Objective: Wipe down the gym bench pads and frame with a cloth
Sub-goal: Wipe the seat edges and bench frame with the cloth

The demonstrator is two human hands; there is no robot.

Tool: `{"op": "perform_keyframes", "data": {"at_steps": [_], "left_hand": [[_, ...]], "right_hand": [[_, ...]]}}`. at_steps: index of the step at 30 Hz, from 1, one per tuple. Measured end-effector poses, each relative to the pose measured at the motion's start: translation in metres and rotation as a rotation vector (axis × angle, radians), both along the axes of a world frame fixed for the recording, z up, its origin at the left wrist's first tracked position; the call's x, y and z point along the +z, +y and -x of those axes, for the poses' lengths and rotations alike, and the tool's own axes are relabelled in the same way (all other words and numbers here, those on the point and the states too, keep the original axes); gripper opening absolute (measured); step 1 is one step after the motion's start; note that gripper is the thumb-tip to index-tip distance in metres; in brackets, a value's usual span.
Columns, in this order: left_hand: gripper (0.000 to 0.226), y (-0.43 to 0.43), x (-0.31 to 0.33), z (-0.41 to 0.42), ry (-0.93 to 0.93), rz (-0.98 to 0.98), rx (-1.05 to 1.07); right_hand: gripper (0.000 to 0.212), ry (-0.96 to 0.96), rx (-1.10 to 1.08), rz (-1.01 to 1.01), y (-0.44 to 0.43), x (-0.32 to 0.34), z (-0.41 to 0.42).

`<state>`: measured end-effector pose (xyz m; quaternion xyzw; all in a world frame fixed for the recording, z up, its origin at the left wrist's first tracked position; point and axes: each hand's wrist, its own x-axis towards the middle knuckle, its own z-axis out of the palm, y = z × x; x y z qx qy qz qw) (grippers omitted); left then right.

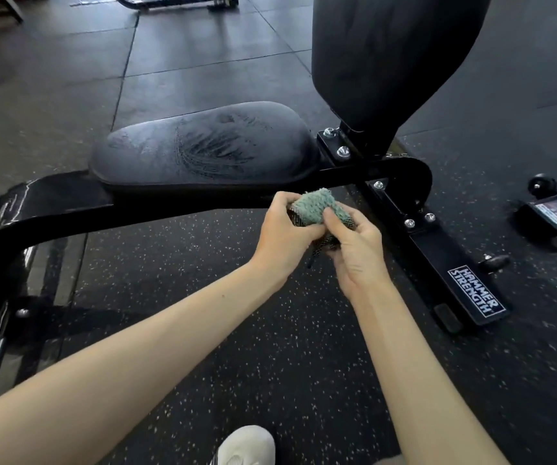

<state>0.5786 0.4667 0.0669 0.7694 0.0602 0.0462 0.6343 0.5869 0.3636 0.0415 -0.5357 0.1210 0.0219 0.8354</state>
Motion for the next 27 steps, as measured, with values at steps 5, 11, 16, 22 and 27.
{"op": "perform_keyframes", "data": {"at_steps": [5,11,16,22,27], "left_hand": [[0.018,-0.001,-0.002,0.003,0.007,0.055,-0.008],[0.01,-0.007,-0.003,0.001,0.097,0.063,-0.092],[0.038,-0.017,-0.002,-0.003,0.072,-0.012,-0.33],[0.042,-0.028,-0.012,-0.01,-0.01,-0.156,-0.354],[0.036,-0.035,-0.013,-0.012,0.015,-0.145,-0.382]], "right_hand": [[0.022,0.036,-0.041,0.045,-0.011,-0.005,0.004],[0.022,0.097,-0.024,-0.038,-0.029,-0.003,0.009],[0.022,0.126,-0.052,-0.185,-0.05,-0.008,0.012],[0.037,0.187,0.099,0.027,-0.059,-0.012,0.016],[0.034,0.156,0.145,0.112,-0.059,-0.018,0.02]]}}
